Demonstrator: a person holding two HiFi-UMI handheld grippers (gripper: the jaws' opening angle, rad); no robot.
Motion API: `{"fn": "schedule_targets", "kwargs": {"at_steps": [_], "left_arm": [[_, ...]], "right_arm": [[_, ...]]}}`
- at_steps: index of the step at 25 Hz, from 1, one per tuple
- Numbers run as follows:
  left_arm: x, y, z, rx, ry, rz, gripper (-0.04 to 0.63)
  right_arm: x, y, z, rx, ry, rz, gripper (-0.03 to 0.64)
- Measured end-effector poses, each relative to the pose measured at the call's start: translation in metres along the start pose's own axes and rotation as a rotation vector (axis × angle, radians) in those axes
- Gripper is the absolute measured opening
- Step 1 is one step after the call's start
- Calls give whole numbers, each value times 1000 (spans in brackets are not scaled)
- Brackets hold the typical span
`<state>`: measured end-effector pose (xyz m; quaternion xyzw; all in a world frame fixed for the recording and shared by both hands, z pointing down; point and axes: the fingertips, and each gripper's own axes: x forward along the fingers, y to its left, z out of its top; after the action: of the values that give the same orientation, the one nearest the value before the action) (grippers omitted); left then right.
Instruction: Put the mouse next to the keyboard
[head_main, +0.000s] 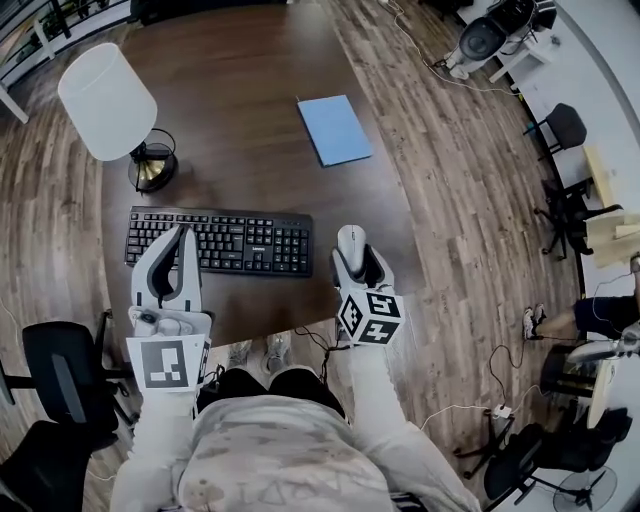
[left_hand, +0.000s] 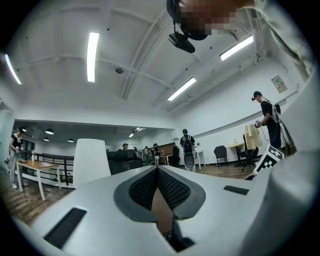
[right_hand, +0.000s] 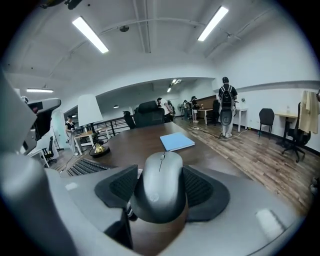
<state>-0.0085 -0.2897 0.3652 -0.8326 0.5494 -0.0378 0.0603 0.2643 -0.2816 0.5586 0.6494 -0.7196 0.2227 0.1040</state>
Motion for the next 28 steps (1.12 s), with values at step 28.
{"fn": "schedule_targets", "kwargs": {"at_steps": [28], "left_arm": [[2,1,-17,29,58,83,3]], "right_arm": [[61,-25,-75,0,243,-36,298]]}}
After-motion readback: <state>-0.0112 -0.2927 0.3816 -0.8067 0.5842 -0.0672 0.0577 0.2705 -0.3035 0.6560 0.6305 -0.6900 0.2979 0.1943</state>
